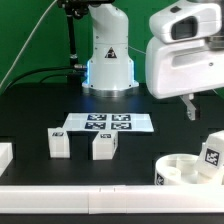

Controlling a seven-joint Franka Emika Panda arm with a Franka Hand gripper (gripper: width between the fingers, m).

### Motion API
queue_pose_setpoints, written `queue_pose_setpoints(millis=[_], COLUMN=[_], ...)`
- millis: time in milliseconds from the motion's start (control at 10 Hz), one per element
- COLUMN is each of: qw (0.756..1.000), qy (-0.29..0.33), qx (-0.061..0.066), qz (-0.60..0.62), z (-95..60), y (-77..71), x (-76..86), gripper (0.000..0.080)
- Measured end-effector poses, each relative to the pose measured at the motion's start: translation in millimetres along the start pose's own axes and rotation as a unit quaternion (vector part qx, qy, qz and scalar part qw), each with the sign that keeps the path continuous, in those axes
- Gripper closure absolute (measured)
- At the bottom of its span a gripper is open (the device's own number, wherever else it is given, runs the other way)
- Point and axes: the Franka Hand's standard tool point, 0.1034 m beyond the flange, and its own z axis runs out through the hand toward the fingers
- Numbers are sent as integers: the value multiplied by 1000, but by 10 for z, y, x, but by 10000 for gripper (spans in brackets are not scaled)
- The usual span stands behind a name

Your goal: Assemble stool

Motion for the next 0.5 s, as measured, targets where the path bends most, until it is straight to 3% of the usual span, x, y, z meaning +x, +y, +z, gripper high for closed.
queue_pose_setpoints(millis=[400, 500], qw=[993, 984], qy=[-3, -4], qx=[0, -12], qz=[-116, -177], z=[20, 44], y=[46, 73], x=[-13, -4], gripper=[150, 150])
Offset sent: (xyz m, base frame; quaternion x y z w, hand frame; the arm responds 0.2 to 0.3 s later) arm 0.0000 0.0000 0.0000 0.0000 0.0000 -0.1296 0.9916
